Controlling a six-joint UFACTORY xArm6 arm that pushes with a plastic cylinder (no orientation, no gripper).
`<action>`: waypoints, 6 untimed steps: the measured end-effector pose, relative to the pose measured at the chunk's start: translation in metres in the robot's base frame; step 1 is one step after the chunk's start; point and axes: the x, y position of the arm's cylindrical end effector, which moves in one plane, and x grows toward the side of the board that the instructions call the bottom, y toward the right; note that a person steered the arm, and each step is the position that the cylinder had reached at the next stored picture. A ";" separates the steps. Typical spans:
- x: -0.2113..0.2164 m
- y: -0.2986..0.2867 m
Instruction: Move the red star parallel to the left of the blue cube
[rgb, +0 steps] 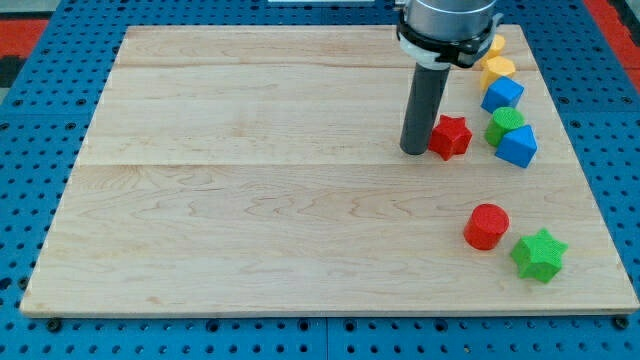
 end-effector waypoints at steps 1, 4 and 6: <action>0.051 0.005; 0.048 0.062; 0.021 0.072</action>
